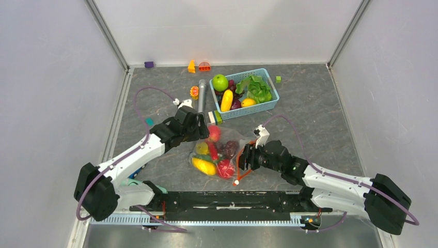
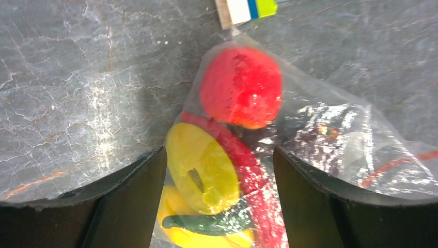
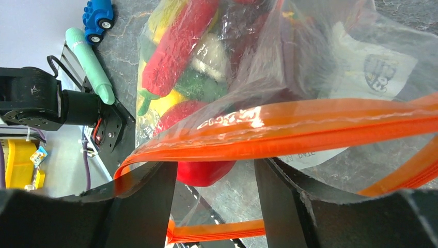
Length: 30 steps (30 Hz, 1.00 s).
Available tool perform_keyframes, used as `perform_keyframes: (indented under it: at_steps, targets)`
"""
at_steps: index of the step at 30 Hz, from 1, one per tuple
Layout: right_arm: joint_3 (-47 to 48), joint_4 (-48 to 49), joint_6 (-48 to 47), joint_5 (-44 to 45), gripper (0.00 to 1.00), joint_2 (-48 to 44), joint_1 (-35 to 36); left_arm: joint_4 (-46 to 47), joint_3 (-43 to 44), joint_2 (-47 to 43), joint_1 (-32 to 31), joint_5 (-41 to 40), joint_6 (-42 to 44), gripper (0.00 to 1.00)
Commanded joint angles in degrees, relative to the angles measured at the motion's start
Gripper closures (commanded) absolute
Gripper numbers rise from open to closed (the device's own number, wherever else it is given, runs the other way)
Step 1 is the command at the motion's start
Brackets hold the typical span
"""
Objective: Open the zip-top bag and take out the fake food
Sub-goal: Adjust the zipper food storage bag at the center of the board.
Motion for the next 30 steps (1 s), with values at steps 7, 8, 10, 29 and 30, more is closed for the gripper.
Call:
perform_keyframes:
  at_steps: [7,8,10,29,30]
  targets:
    - [-0.71,2.42,0.22,-0.22,0.37,-1.45,0.03,9.46,-5.88,4.63,0.74,-1.47,-0.29,0.16]
    - [-0.76,2.39,0.09,-0.28,0.37,-1.46,0.03,10.08,-6.23,5.20,0.84,-1.35,-0.10,0.16]
    - [-0.77,2.24,0.03,-0.36,0.36,-1.43,0.03,12.10,-7.06,6.05,1.25,-0.44,0.25,0.15]
    - [-0.84,1.92,-0.30,-0.14,0.36,-0.60,-0.06,20.28,-13.23,8.39,3.26,4.88,-0.88,0.75]
    - [-0.82,1.84,-0.24,-0.05,0.36,-0.56,-0.09,20.15,-13.36,8.30,3.31,4.89,-0.95,0.79]
